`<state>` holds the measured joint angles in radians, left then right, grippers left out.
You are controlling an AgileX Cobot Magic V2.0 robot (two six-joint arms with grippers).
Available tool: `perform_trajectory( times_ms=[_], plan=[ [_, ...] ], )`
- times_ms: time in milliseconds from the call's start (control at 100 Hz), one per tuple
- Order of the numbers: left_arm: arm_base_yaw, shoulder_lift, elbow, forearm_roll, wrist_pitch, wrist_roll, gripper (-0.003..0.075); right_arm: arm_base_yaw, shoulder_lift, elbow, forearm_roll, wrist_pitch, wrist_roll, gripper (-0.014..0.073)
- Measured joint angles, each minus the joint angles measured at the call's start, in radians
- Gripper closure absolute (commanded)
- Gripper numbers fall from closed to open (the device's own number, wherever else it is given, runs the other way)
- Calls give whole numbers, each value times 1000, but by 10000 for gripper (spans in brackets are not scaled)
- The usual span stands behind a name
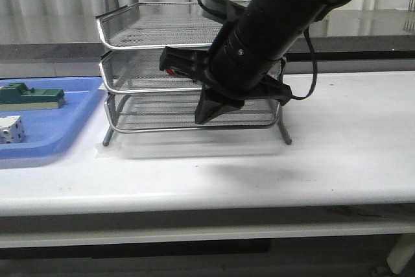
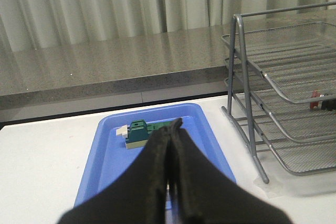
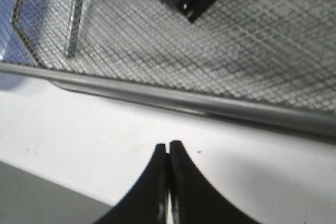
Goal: Place button on rack with both arms
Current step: 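Push the middle tier back into the rack with the right gripper, then lift the right gripper away from the rack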
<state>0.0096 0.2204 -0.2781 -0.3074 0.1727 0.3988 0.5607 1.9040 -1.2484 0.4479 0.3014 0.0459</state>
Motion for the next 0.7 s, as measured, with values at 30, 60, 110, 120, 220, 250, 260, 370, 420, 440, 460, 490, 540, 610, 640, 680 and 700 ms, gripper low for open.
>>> perform_trajectory(
  times_ms=[30,60,110,120,220,250,260,370,420,440,460,490,540,610,640,680,700],
  plan=[
    [0,0,0,0,0,0,741,0,-5,0,-8,15,0,663],
    [0,0,0,0,0,0,741,0,-11,0,-16,34,0,663],
    [0,0,0,-1,0,0,741,0,-27,0,-29,55,0,663],
    [0,0,0,-1,0,0,741,0,-33,0,-31,58,0,663],
    [0,0,0,-1,0,0,741,0,-81,0,-73,96,0,663],
    [0,0,0,-1,0,0,741,0,-97,0,-86,106,0,663],
    [0,0,0,-1,0,0,741,0,-105,0,-89,109,0,663],
    [0,0,0,-1,0,0,741,0,-164,0,-152,158,0,662],
    [0,0,0,-1,0,0,741,0,-190,0,-180,184,0,663],
    [0,0,0,-1,0,0,741,0,-202,0,-193,195,0,663],
    [0,0,0,-1,0,0,741,0,-213,0,-206,206,0,663],
    [0,0,0,-1,0,0,741,0,-228,0,-222,220,2,663],
    [0,0,0,-1,0,0,741,0,-258,0,-257,244,11,663],
    [0,0,0,-1,0,0,741,0,-296,0,-310,273,29,663],
    [0,0,0,-1,0,0,741,0,-311,0,-338,288,39,663],
    [0,0,0,-1,0,0,741,0,-335,0,-367,302,60,663],
    [0,0,0,-1,0,0,741,0,-342,0,-386,309,70,663]
  ],
)
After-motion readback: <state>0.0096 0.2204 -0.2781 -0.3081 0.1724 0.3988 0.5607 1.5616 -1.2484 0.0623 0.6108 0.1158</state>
